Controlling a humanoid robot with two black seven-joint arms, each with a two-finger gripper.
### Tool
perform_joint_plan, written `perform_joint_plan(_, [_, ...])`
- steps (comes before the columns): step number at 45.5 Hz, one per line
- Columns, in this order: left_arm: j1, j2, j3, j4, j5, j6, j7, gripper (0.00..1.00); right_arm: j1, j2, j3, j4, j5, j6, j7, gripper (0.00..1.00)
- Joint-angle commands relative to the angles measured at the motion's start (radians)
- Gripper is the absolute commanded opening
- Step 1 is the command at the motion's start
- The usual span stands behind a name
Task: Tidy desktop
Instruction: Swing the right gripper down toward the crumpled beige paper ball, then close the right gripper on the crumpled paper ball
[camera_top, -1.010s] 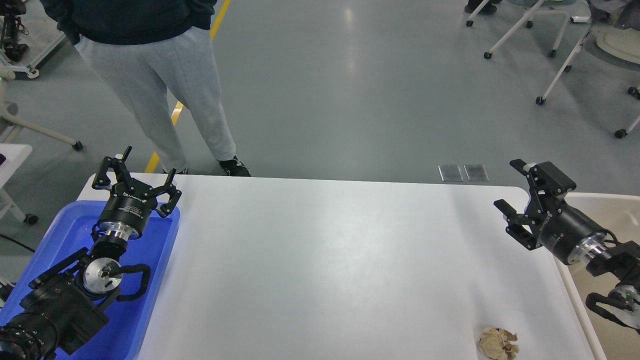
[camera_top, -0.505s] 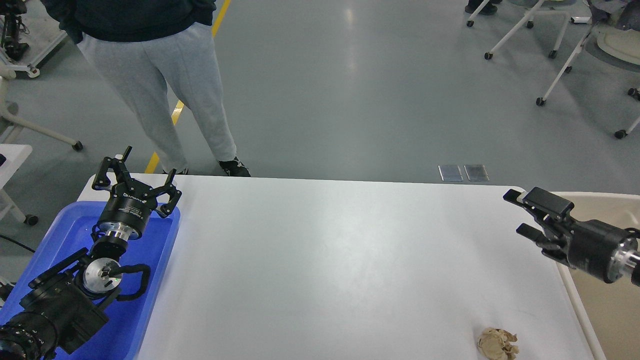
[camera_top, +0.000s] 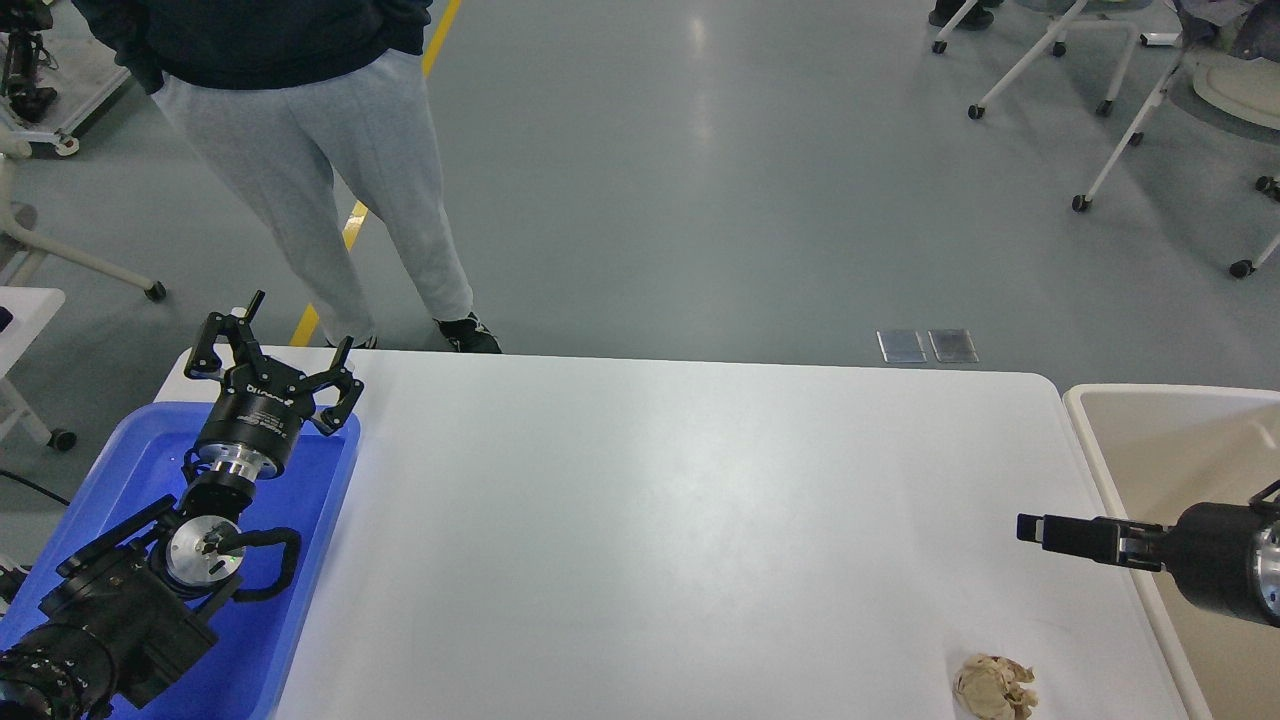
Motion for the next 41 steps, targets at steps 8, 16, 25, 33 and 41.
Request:
perform_joint_plan(8, [-0.001, 0.0, 0.0, 0.0, 0.0, -0.002, 0.0, 1.0, 0.018, -0.009, -0.208, 0.034, -0.306, 0.019, 0.005, 0.99])
perform_joint_plan(16, [-0.001, 0.0, 0.0, 0.001, 0.0, 0.0, 0.0, 1.0, 0.072, 0.077, -0.375, 0.028, -0.371, 0.004, 0.008, 0.99])
perform_joint_plan(25, [-0.001, 0.0, 0.0, 0.0, 0.0, 0.0, 0.0, 1.0, 0.106, 0.152, -0.391, -0.023, -0.371, -0.033, 0.013, 0.99])
perform_joint_plan(33, [-0.001, 0.0, 0.0, 0.0, 0.0, -0.002, 0.0, 1.0, 0.095, 0.189, -0.394, -0.066, -0.424, -0.059, 0.022, 0.99])
perform_joint_plan(41, [-0.001, 0.0, 0.0, 0.001, 0.0, -0.002, 0.0, 1.0, 0.106, 0.19, -0.424, -0.112, -0.446, -0.102, 0.05, 0.99])
